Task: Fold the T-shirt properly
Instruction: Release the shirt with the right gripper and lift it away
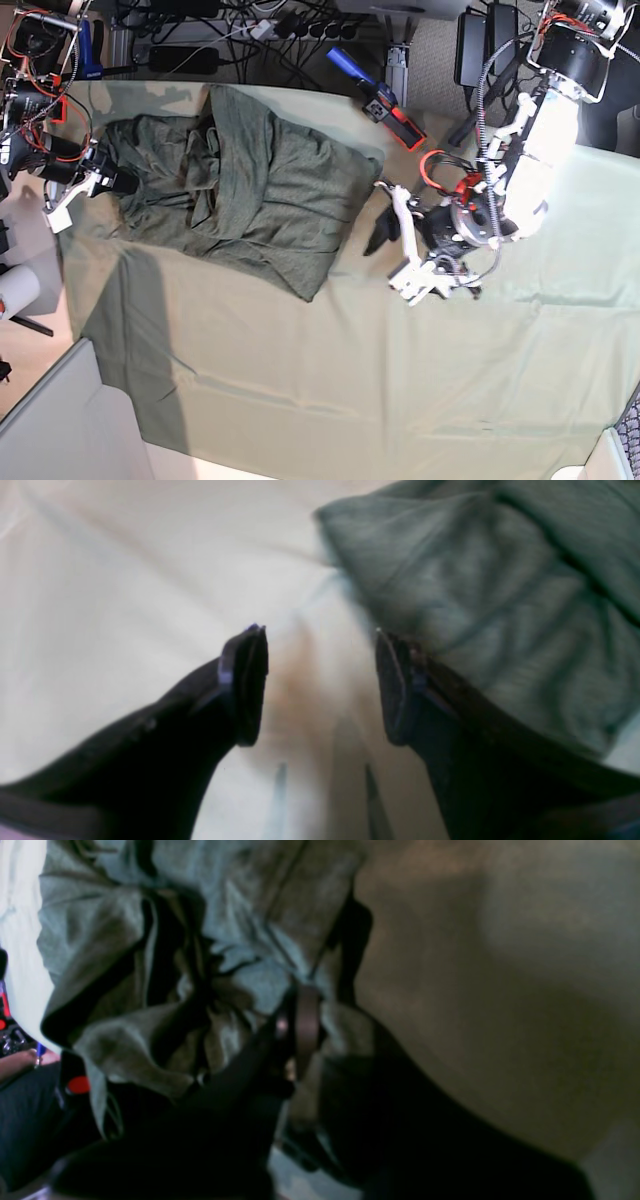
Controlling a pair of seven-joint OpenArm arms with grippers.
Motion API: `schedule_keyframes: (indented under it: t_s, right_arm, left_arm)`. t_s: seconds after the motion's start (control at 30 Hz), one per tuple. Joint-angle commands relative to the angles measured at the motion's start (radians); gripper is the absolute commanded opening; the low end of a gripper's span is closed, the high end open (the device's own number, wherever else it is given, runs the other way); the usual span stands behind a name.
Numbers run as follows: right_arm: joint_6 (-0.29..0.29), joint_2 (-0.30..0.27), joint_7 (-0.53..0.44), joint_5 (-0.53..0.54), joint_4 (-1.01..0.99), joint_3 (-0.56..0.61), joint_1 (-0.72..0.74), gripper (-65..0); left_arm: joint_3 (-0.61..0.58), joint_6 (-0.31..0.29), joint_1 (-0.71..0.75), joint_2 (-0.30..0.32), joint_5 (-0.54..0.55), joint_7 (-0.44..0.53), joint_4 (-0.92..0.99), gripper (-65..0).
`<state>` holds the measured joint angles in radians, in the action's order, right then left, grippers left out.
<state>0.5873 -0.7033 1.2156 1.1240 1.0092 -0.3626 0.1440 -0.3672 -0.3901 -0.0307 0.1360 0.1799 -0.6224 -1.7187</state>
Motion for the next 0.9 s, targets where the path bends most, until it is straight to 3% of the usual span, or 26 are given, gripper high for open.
schedule_keyframes:
  t_s: [0.0,0.13,0.27,0.67,0.87]
  right_arm:
    - [0.012,-0.031,0.006,0.04,0.018,-0.011,0.016,-65.0]
    - [0.014,-0.021,0.036,0.113,0.031,-0.011,0.016,-65.0]
    - [0.015,0.025,0.069,0.159,0.088,-0.011,0.01,-65.0]
    - [0.015,0.245,0.086,0.167,0.405,-0.01,-0.039,-65.0]
    - [0.016,0.348,0.082,0.162,0.579,-0.008,-0.098,-65.0]
  left_arm:
    - [0.016,-0.004,-0.016,0.0,0.025,0.016,-0.014,-27.7]
    - [0.054,-0.019,-0.016,0.0,0.044,0.01,-0.014,-27.7]
    - [0.079,-0.018,-0.016,0.009,0.044,0.002,-0.014,-27.7]
    - [0.08,-0.018,-0.007,0.182,0.041,-0.003,-0.014,-27.7]
    - [0.08,-0.017,-0.005,0.202,0.042,0.002,-0.014,-27.7]
